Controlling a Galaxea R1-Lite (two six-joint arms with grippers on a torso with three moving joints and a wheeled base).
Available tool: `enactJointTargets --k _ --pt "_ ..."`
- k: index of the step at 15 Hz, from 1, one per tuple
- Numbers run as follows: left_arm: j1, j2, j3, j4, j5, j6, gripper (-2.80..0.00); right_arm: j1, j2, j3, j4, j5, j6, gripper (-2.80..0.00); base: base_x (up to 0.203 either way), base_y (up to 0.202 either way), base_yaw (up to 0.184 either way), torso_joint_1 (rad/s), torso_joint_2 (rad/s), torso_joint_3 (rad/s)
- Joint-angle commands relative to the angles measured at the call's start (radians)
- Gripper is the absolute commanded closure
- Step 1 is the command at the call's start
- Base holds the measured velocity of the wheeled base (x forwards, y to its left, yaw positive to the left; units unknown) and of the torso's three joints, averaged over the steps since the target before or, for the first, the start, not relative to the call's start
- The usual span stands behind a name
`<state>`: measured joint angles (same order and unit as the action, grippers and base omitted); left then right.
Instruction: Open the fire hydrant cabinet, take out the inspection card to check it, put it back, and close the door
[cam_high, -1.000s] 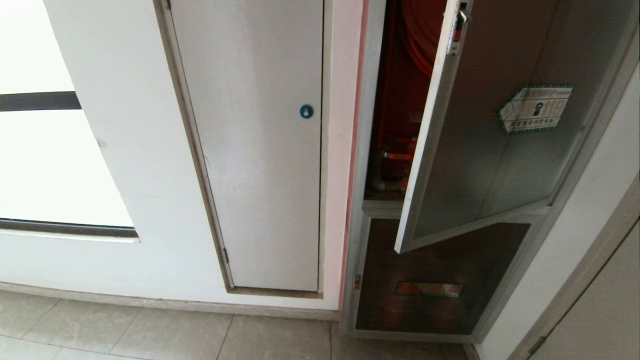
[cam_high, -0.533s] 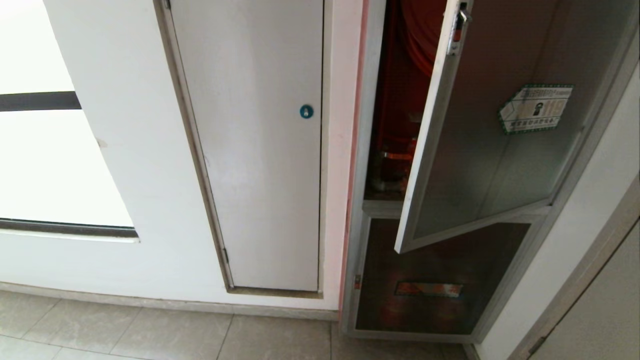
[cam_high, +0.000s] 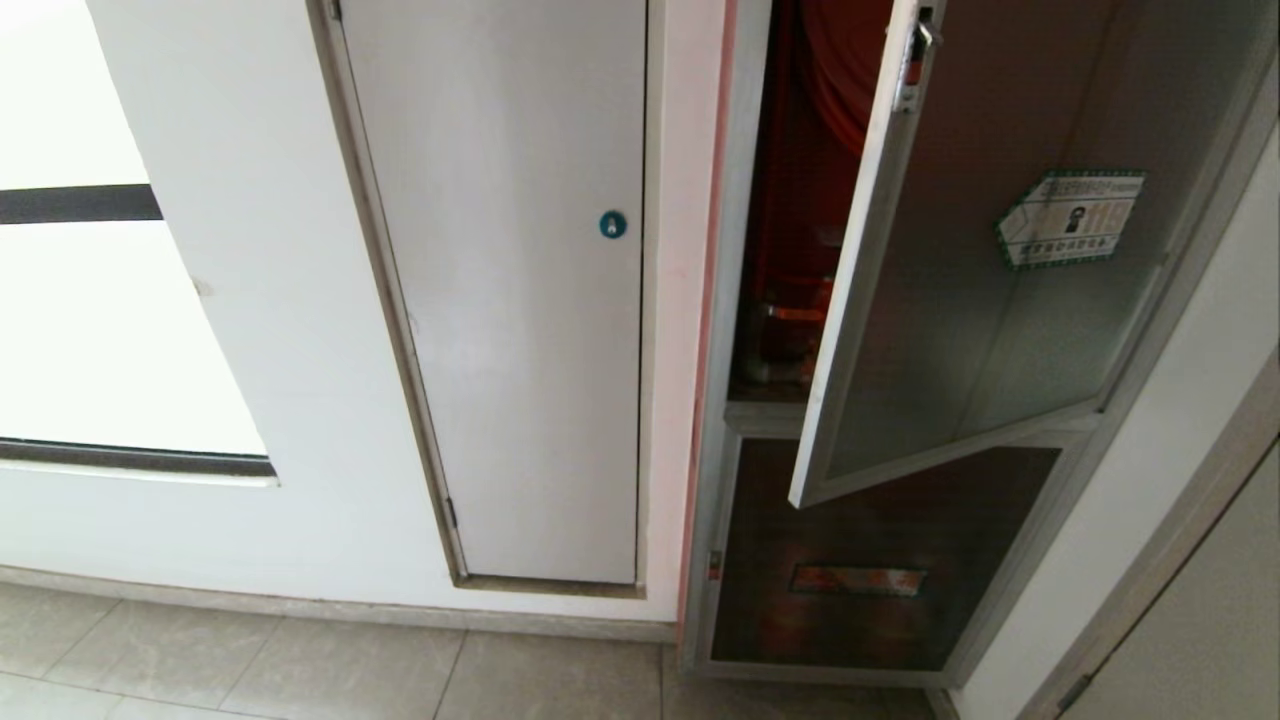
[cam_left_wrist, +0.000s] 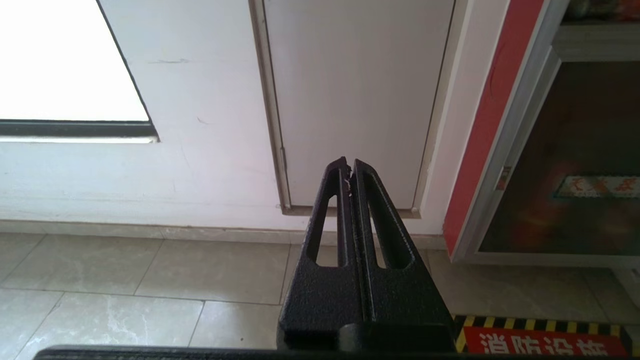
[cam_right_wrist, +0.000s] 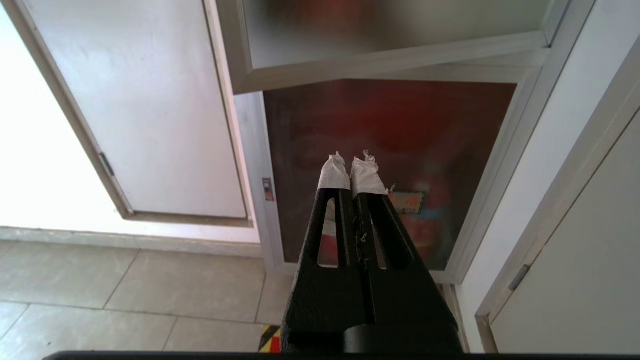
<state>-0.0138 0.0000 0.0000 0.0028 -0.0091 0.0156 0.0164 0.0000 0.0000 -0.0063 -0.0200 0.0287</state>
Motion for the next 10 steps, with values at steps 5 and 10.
enactJointTargets --k 5,10 --pt "0.0 0.001 0.0 0.0 0.0 0.001 0.0 0.0 0.002 0.002 -0.001 0.0 0.0 0.0 0.179 0.0 0.0 0.011 0.0 -0.001" --pt "0.0 0.002 0.0 0.0 0.0 0.001 0.0 0.0 0.002 0.002 0.0 0.0 0.0 0.0 0.194 0.0 -0.002 0.003 0.0 0.001"
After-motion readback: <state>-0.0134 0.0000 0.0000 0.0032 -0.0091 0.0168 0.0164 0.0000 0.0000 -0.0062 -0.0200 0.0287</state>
